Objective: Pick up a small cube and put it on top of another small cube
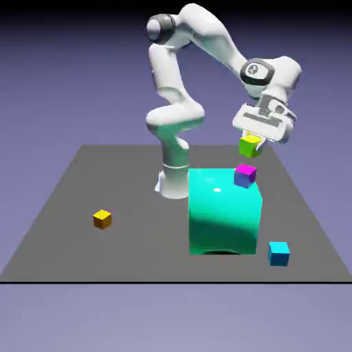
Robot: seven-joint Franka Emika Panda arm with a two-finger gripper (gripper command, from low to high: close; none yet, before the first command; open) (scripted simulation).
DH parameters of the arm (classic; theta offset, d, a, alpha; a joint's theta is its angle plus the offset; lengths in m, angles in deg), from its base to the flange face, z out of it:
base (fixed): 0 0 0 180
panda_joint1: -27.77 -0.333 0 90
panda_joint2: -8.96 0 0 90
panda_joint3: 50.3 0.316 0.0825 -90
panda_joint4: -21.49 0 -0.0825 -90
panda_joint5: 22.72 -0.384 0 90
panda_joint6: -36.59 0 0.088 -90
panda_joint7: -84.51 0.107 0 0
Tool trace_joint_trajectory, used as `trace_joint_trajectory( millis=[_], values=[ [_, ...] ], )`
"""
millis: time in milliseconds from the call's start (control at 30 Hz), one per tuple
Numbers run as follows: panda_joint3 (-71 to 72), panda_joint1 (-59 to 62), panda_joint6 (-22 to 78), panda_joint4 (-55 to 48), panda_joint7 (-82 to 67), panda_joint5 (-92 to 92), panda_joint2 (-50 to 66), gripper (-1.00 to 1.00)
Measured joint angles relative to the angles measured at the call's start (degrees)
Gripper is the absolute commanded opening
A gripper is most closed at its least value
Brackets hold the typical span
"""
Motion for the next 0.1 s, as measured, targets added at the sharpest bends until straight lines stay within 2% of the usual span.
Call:
trace_joint_trajectory(
  millis=[100],
  values=[
    [0.43,-0.56,2.42,-1.66,-0.78,-1.01,-0.84,1.0]
  ],
)
